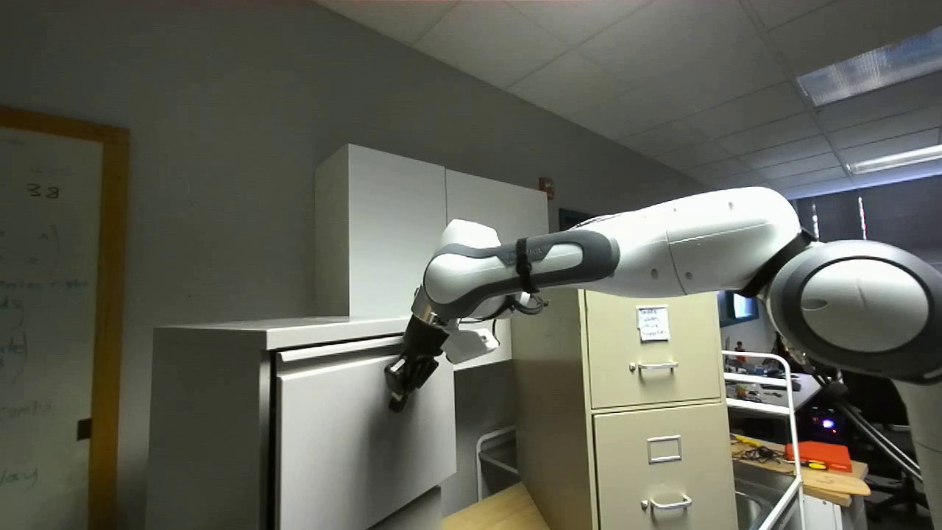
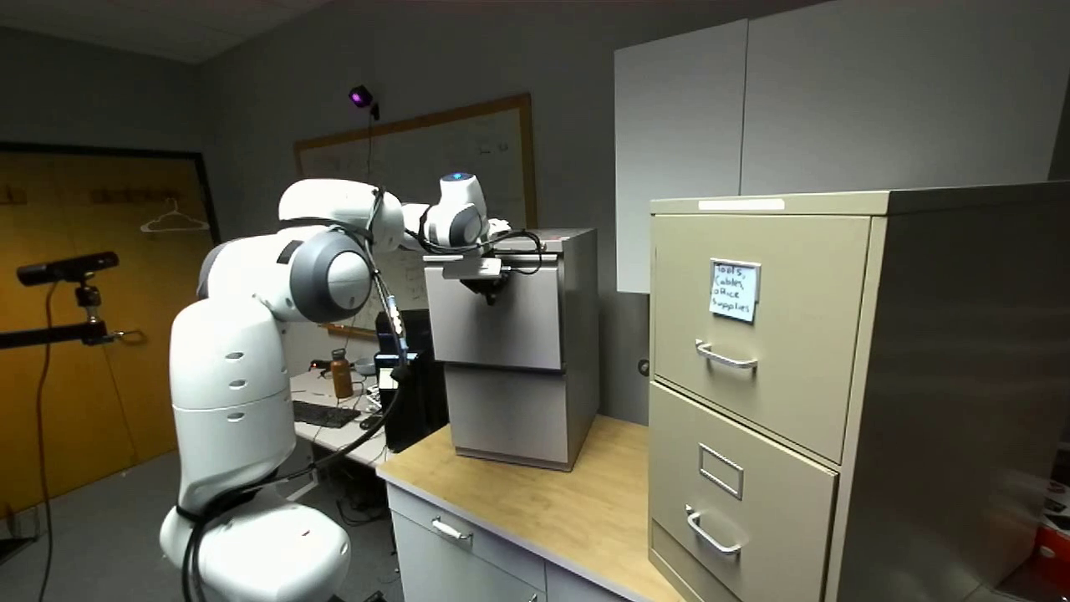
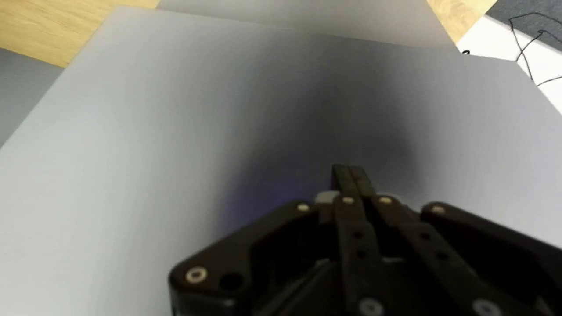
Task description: Close the top drawer of the file cabinet
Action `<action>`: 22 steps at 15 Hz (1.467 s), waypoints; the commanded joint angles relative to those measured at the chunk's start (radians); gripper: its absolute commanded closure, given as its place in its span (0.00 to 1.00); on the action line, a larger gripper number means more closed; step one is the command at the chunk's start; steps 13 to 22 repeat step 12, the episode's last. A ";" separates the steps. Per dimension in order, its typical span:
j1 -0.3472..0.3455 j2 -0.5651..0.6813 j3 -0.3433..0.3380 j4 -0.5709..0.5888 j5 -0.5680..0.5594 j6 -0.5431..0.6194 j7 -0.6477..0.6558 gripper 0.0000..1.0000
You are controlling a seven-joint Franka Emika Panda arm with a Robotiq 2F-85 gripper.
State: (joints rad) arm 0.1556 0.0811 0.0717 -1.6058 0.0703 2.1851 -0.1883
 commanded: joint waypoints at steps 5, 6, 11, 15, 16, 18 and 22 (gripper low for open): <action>0.007 0.203 0.053 0.287 -0.015 -0.108 0.012 1.00; 0.010 0.224 0.057 0.316 -0.020 -0.118 0.015 1.00; 0.017 0.288 0.059 0.410 -0.034 -0.174 0.024 1.00; 0.018 0.294 0.057 0.424 -0.039 -0.189 0.030 1.00; 0.018 0.294 0.057 0.424 -0.039 -0.189 0.030 1.00; 0.018 0.294 0.057 0.424 -0.039 -0.189 0.030 1.00; 0.018 0.294 0.057 0.424 -0.039 -0.189 0.030 1.00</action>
